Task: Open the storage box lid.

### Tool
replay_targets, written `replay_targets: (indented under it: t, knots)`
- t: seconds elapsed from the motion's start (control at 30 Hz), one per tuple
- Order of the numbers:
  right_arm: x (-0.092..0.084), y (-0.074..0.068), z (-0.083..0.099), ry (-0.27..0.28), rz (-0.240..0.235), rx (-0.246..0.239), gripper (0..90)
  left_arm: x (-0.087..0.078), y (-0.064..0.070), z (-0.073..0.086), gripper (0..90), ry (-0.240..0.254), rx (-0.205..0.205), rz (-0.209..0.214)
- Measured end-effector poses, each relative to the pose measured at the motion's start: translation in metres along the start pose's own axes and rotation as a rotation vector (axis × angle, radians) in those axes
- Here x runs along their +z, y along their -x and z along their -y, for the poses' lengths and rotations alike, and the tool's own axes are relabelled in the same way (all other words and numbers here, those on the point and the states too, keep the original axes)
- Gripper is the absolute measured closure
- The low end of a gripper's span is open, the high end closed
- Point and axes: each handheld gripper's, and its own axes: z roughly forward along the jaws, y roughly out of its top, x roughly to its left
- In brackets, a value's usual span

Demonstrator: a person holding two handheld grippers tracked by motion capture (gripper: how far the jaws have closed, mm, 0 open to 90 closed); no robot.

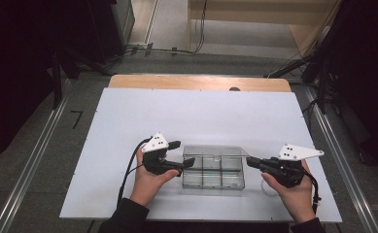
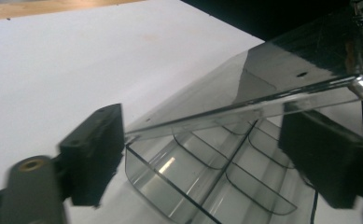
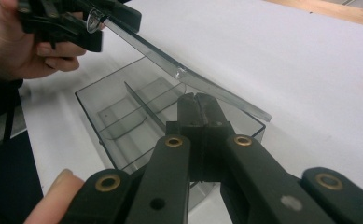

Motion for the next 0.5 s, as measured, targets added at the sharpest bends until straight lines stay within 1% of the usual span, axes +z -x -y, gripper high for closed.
replay_targets:
  t: [0.03,0.07,0.13,0.2,0.27,0.33,0.5]
  knots:
    - [0.0002,0.0006,-0.0003,0.005,0.001,-0.001,88.0,0.0006,-0.0004,0.0,21.0,0.001,0.004,-0.006]
    - [0.0001,0.001,-0.0004,0.012,0.001,0.008,88.0,0.0007,-0.0011,0.0001,25.2,0.003,0.004,-0.007]
    - [-0.0001,0.0012,-0.0003,0.014,0.003,0.011,88.0,0.0015,-0.0026,0.0003,26.8,0.002,-0.004,-0.008]
    - [-0.0004,0.0017,0.0,0.015,0.003,0.012,88.0,0.0014,-0.0031,0.0006,30.9,0.0,-0.001,-0.015]
    - [-0.0002,0.002,0.0005,0.021,0.002,0.015,88.0,0.0015,-0.0025,0.0009,36.1,-0.007,-0.001,-0.034]
    - [0.0,0.0019,0.0007,0.022,0.002,0.015,88.1,0.0013,-0.0014,0.0015,41.9,-0.008,0.003,-0.041]
    - [0.0011,0.0014,0.002,0.021,0.002,0.016,87.9,0.0009,-0.0024,0.0019,51.2,0.005,-0.006,-0.056]
